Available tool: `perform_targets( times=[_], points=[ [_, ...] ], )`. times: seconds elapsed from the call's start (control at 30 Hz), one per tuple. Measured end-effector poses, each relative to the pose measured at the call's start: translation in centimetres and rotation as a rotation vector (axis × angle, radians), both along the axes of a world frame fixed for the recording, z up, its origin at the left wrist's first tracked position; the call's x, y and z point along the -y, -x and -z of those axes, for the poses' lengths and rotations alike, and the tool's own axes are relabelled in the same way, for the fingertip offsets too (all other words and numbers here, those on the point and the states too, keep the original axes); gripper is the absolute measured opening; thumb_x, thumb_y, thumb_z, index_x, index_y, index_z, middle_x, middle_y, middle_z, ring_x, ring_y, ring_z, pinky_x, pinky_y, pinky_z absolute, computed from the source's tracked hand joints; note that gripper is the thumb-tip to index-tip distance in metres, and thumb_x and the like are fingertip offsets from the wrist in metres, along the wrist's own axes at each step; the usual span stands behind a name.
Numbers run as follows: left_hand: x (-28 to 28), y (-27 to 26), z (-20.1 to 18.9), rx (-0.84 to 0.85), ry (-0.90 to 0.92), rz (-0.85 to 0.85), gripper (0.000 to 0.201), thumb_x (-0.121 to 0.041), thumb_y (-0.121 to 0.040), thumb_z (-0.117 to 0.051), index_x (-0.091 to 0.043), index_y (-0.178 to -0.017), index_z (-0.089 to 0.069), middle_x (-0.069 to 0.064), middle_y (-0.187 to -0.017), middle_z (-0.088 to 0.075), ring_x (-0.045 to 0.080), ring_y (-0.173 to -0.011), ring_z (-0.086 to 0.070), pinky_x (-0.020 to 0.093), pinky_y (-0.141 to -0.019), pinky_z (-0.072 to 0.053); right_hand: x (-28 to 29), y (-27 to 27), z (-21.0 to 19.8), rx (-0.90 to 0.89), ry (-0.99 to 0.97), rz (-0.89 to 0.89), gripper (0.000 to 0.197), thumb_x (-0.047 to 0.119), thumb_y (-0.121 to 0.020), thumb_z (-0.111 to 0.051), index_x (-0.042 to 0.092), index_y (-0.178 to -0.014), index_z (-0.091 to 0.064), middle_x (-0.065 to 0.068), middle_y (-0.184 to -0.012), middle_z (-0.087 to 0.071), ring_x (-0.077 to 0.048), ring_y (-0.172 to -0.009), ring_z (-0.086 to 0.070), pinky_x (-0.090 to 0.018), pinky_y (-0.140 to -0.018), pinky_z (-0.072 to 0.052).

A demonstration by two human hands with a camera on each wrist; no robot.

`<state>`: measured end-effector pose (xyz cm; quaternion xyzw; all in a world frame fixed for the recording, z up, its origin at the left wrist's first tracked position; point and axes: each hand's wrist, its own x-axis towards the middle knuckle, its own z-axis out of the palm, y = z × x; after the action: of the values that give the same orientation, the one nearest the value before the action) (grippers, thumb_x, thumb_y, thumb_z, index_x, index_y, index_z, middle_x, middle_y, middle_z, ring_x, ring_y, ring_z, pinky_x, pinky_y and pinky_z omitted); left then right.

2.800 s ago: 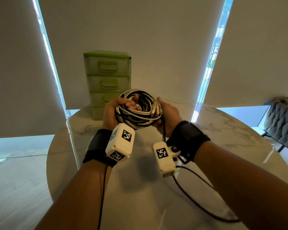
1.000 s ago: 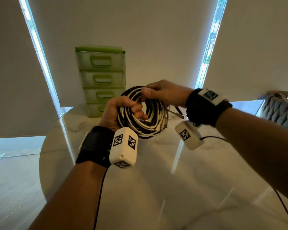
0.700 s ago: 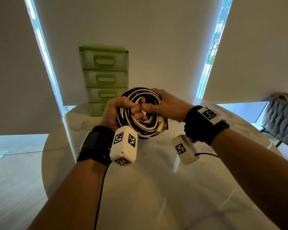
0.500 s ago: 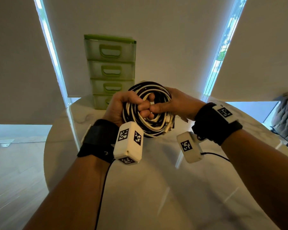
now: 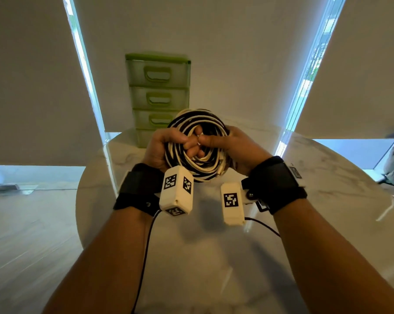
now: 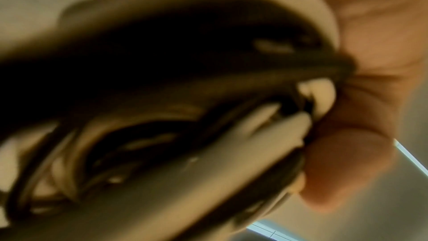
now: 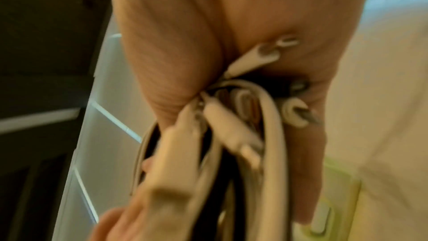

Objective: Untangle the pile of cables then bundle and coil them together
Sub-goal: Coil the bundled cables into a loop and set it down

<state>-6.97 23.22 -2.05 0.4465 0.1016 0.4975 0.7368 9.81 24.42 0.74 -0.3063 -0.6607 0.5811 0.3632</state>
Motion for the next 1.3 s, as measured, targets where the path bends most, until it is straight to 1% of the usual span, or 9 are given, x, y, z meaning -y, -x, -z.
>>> perform_targets(
  times=[0.13, 0.3, 0.53, 0.63, 0.8, 0.97, 1.03, 1.2, 1.3],
  points=[
    [-0.5, 0.2, 0.4, -0.004, 0.015, -0.047, 0.041, -0.012, -0.047, -0.081, -0.002, -0.083, -0.065, 0.002, -0.054, -0.052, 0.015, -0.05, -0.055, 0.03, -0.067, -0.056, -0.2, 0.7, 0.8, -0.179, 0.183, -0.032, 0.012, 0.002, -0.094, -0.05, 0.003, -0.096, -0.062, -0.006, -0.073, -0.072, -0.014, -0.063, -0.068, -0.024, -0.065, -0.057],
    [-0.5, -0.2, 0.2, 0.076, 0.046, -0.109, 0.052, -0.01, -0.048, -0.081, -0.002, -0.091, -0.052, 0.001, -0.055, -0.054, 0.015, -0.051, -0.057, 0.029, -0.066, -0.055, -1.2, 1.0, 1.7, -0.249, 0.234, 0.06, 0.023, 0.006, -0.09, -0.058, 0.0, -0.111, -0.062, -0.01, -0.081, -0.071, -0.017, -0.069, -0.069, -0.028, -0.068, -0.056],
    [-0.2, -1.4, 0.5, 0.063, 0.059, -0.184, 0.037, -0.006, -0.056, -0.076, -0.002, -0.089, -0.059, 0.007, -0.069, -0.06, 0.021, -0.07, -0.061, 0.036, -0.081, -0.054, -0.5, 1.3, 1.5, -0.129, -0.028, 0.399, 0.012, 0.014, -0.083, -0.07, 0.012, -0.095, -0.071, -0.01, -0.09, -0.075, -0.024, -0.086, -0.072, -0.042, -0.086, -0.057],
    [-0.3, -1.7, 0.9, -0.042, 0.109, -0.317, 0.014, -0.005, -0.066, -0.06, -0.007, -0.079, -0.067, 0.005, -0.071, -0.062, 0.018, -0.074, -0.062, 0.034, -0.083, -0.052, -0.5, 1.0, 1.6, -0.084, -0.094, 0.441, 0.006, 0.014, -0.084, -0.069, 0.019, -0.087, -0.069, -0.003, -0.082, -0.074, -0.017, -0.078, -0.072, -0.034, -0.078, -0.058],
    [-0.6, -2.1, 1.1, -0.205, 0.174, -0.474, 0.013, -0.008, -0.066, -0.057, -0.012, -0.068, -0.069, 0.004, -0.07, -0.063, 0.017, -0.072, -0.063, 0.036, -0.086, -0.049, -1.0, 0.7, 1.9, 0.025, -0.204, 0.553, 0.015, 0.022, -0.086, -0.067, 0.019, -0.1, -0.067, 0.005, -0.083, -0.07, -0.005, -0.07, -0.066, -0.02, -0.064, -0.049],
    [-1.0, -3.3, 1.4, -0.352, 0.131, -0.732, 0.024, -0.005, -0.072, -0.076, -0.007, -0.095, -0.07, 0.016, -0.093, -0.071, 0.029, -0.089, -0.069, 0.046, -0.095, -0.052, -1.2, 0.9, 2.0, 0.046, -0.372, 0.675, 0.021, 0.023, -0.085, -0.067, 0.013, -0.104, -0.066, 0.001, -0.092, -0.07, -0.009, -0.083, -0.065, -0.018, -0.07, -0.05],
    [-1.0, -3.3, 1.3, -0.388, 0.119, -0.806, 0.026, -0.006, -0.073, -0.078, -0.007, -0.098, -0.071, 0.014, -0.095, -0.074, 0.029, -0.094, -0.07, 0.046, -0.094, -0.052, -1.4, 1.2, 2.1, 0.038, -0.395, 0.678, 0.019, 0.021, -0.085, -0.067, 0.014, -0.102, -0.066, 0.002, -0.091, -0.069, -0.008, -0.081, -0.065, -0.017, -0.068, -0.05],
    [-2.2, -1.8, -0.6, -0.404, 0.085, -0.907, 0.017, 0.002, -0.074, -0.072, -0.01, -0.087, -0.071, 0.008, -0.082, -0.074, 0.028, -0.086, -0.071, 0.044, -0.086, -0.056, -3.2, 2.3, 0.8, -0.104, -0.226, 0.443, 0.021, 0.012, -0.086, -0.068, 0.01, -0.107, -0.067, -0.007, -0.094, -0.074, -0.02, -0.085, -0.072, -0.038, -0.08, -0.058],
    [-4.1, -0.1, -2.2, -0.404, 0.052, -0.931, 0.017, 0.005, -0.073, -0.069, -0.009, -0.083, -0.072, 0.009, -0.08, -0.074, 0.029, -0.083, -0.07, 0.046, -0.085, -0.056, -4.9, 3.9, -0.4, -0.159, -0.222, 0.407, 0.013, 0.011, -0.083, -0.072, 0.018, -0.094, -0.069, -0.004, -0.088, -0.075, -0.018, -0.082, -0.073, -0.036, -0.078, -0.059]
  ],
)
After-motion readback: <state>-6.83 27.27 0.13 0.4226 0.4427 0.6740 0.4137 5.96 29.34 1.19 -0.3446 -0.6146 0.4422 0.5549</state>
